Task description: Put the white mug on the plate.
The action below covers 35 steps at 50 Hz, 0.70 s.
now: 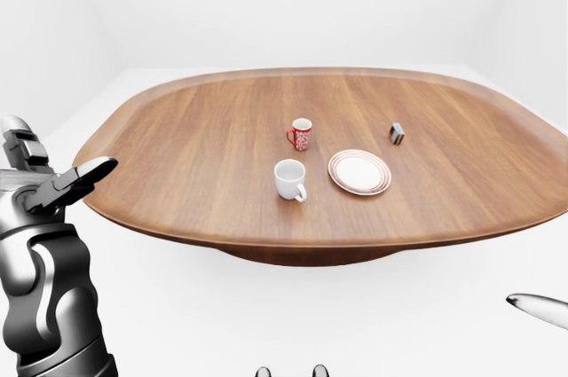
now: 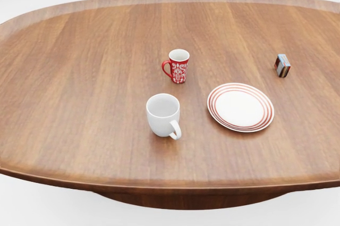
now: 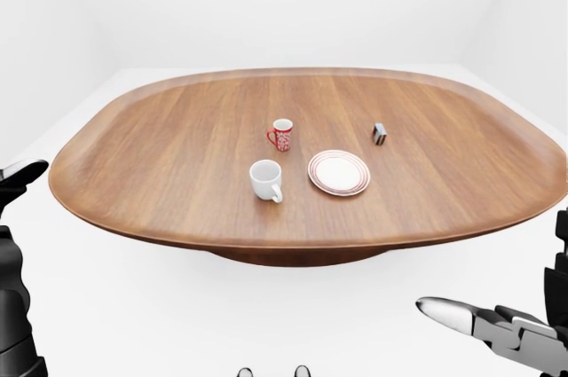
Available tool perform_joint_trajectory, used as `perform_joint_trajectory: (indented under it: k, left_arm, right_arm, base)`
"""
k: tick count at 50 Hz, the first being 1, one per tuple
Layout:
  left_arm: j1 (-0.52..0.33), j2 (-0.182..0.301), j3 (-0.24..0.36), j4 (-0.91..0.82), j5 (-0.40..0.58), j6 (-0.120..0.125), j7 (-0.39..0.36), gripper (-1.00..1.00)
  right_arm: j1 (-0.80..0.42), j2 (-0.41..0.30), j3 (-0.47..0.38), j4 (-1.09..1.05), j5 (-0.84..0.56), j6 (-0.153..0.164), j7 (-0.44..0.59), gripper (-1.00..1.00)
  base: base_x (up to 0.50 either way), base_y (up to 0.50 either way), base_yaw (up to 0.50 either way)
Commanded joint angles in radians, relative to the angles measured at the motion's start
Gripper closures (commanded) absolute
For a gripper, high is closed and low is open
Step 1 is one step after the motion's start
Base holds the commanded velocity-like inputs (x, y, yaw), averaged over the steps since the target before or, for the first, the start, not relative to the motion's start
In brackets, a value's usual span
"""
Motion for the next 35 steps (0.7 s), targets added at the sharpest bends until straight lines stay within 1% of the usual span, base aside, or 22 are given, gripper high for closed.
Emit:
perform_joint_trajectory:
  k: [1, 9, 10, 12, 14, 16, 18, 19, 23, 31, 33, 34, 35]
  left_arm:
    - [0.000, -0.002, -0.003, 0.006, 0.003, 0.000, -0.003, -1.00]
    - [0.000, -0.002, -0.002, 0.004, 0.003, 0.000, -0.002, -1.00]
    - [0.000, -0.002, -0.003, 0.002, 0.003, 0.000, -0.001, -1.00]
    - [0.000, -0.002, -0.003, 0.002, 0.003, 0.000, 0.000, -1.00]
    - [-0.001, -0.001, -0.003, 0.001, 0.002, 0.000, 0.001, -1.00]
    - [-0.001, -0.002, -0.003, 0.000, 0.002, 0.000, 0.001, -1.00]
    - [-0.001, -0.002, -0.003, -0.002, 0.002, 0.000, 0.002, -1.00]
    - [-0.001, -0.001, -0.002, -0.001, 0.001, 0.000, 0.002, -1.00]
    - [-0.002, -0.001, -0.003, 0.001, 0.001, 0.000, 0.002, -1.00]
    - [-0.002, -0.003, -0.005, 0.013, 0.006, 0.000, -0.004, -1.00]
    - [-0.001, -0.003, -0.006, 0.012, 0.005, 0.000, -0.003, -1.00]
    - [0.001, -0.008, -0.014, 0.011, 0.012, 0.000, -0.005, -1.00]
    - [0.001, -0.009, -0.014, 0.010, 0.012, 0.000, -0.004, -1.00]
  right_arm:
    - [0.049, -0.088, 0.023, 0.000, 0.069, 0.000, -0.094, -1.00]
    - [0.040, -0.083, 0.024, 0.000, 0.061, 0.000, -0.090, -1.00]
    - [0.041, -0.048, 0.033, 0.000, 0.032, 0.000, -0.062, -1.00]
    - [0.032, -0.066, 0.025, 0.000, 0.044, 0.000, -0.072, -1.00]
    - [0.021, -0.005, 0.035, 0.000, -0.009, 0.000, -0.019, -1.00]
    - [0.003, 0.022, 0.023, 0.000, -0.029, 0.000, 0.014, -1.00]
    - [0.003, -0.033, 0.009, 0.000, 0.019, 0.000, -0.032, -1.00]
    - [0.011, -0.046, 0.013, 0.000, 0.030, 0.000, -0.046, -1.00]
    - [0.028, -0.064, 0.025, 0.000, 0.043, 0.000, -0.071, -1.00]
    - [0.025, -0.058, 0.034, 0.000, 0.027, 0.000, -0.065, -1.00]
    - [0.021, -0.048, 0.031, 0.000, 0.021, 0.000, -0.055, -1.00]
    - [-0.007, 0.024, 0.049, 0.000, -0.058, 0.000, 0.013, -1.00]
    - [-0.028, 0.052, 0.032, 0.000, -0.078, 0.000, 0.050, -1.00]
  base:
    - [0.30, -0.03, 0.00]
    - [0.30, -0.03, 0.00]
    - [0.30, -0.03, 0.00]
    - [0.30, -0.03, 0.00]
    - [0.30, -0.02, 0.00]
    - [0.31, -0.03, 0.00]
    - [0.31, -0.03, 0.00]
    - [0.30, -0.02, 0.00]
    - [0.30, -0.02, 0.00]
    - [0.31, -0.01, 0.00]
    - [0.32, 0.00, 0.00]
    - [0.32, 0.00, 0.00]
    - [0.32, 0.00, 0.00]
